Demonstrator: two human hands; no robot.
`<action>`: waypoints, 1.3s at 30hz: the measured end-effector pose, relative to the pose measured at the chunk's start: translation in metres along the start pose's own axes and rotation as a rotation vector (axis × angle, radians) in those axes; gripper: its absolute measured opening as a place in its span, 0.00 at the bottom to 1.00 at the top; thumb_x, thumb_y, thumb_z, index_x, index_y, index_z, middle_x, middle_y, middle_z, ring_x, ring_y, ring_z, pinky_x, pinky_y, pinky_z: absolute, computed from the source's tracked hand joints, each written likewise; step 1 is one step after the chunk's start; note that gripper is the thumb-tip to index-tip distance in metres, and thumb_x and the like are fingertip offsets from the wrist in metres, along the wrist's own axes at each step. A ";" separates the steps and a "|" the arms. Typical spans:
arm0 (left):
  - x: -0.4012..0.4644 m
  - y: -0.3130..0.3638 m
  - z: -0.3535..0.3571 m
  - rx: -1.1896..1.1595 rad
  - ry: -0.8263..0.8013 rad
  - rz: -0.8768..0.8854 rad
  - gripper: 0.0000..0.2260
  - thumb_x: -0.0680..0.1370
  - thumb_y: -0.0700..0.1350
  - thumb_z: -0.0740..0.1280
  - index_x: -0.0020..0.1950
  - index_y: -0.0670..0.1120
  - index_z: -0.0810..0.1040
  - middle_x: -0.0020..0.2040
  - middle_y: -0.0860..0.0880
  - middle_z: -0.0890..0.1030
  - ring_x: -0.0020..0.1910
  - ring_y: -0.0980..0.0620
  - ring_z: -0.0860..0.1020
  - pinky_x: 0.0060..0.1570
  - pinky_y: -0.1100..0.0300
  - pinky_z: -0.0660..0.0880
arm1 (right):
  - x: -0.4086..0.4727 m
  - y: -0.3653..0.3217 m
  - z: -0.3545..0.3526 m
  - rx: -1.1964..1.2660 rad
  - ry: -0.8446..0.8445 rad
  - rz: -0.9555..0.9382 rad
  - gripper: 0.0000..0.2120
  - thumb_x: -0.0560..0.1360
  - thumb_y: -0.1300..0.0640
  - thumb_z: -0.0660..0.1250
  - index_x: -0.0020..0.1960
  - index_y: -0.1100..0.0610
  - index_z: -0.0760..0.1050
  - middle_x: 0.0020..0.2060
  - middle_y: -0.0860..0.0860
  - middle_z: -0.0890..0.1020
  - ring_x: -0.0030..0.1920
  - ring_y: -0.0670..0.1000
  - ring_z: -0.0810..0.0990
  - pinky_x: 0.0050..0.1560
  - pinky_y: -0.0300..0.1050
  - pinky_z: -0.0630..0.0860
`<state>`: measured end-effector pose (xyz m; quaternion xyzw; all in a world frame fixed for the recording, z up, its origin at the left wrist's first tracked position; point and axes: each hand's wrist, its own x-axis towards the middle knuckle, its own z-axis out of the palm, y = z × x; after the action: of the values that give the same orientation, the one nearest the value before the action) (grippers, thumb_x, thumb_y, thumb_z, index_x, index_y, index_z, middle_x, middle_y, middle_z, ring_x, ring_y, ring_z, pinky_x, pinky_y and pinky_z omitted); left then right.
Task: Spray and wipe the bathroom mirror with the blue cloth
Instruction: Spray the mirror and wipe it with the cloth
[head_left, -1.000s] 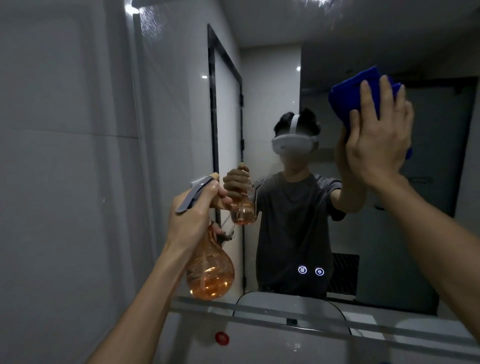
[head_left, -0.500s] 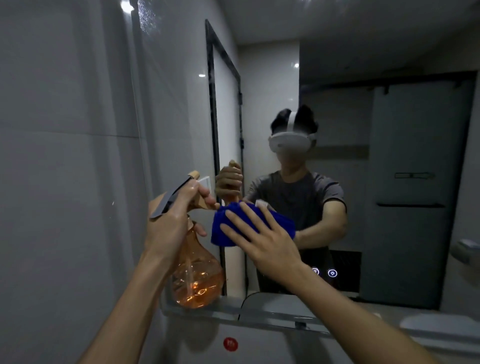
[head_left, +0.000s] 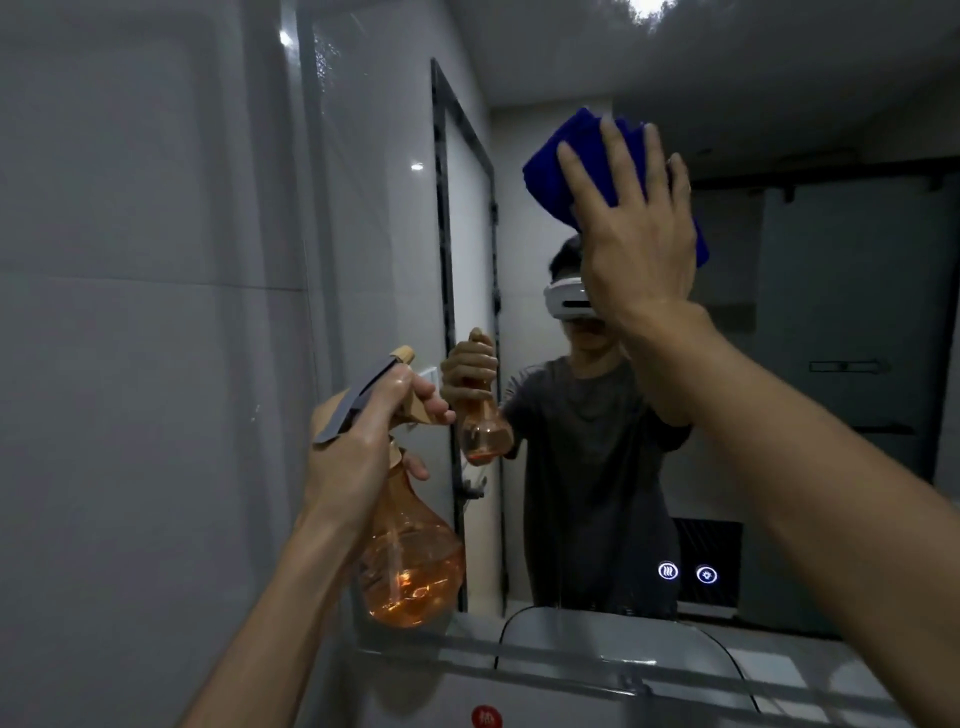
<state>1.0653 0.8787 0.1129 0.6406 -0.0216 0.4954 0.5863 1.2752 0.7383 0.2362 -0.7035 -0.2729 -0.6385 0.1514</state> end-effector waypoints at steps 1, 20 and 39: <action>0.001 0.001 -0.002 -0.012 0.003 0.001 0.14 0.82 0.47 0.64 0.38 0.49 0.84 0.40 0.42 0.85 0.45 0.43 0.85 0.27 0.57 0.76 | 0.003 -0.010 0.001 0.010 0.003 0.009 0.34 0.80 0.56 0.63 0.81 0.48 0.51 0.80 0.57 0.53 0.79 0.64 0.50 0.77 0.63 0.46; -0.011 -0.009 0.008 -0.083 -0.075 -0.061 0.12 0.81 0.49 0.65 0.46 0.43 0.83 0.43 0.41 0.85 0.47 0.42 0.85 0.27 0.57 0.75 | -0.141 0.070 -0.009 -0.091 -0.080 -0.487 0.36 0.74 0.60 0.70 0.78 0.49 0.62 0.78 0.57 0.62 0.77 0.64 0.59 0.74 0.66 0.60; -0.042 -0.025 0.066 -0.098 -0.087 -0.075 0.12 0.80 0.49 0.65 0.49 0.41 0.82 0.43 0.42 0.85 0.46 0.41 0.84 0.28 0.58 0.76 | -0.215 0.050 0.003 0.002 -0.244 -0.589 0.39 0.74 0.57 0.68 0.80 0.48 0.55 0.80 0.54 0.56 0.79 0.63 0.50 0.75 0.66 0.54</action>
<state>1.0997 0.8122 0.0788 0.6323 -0.0471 0.4431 0.6338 1.2984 0.6585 0.0313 -0.6654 -0.4816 -0.5656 -0.0729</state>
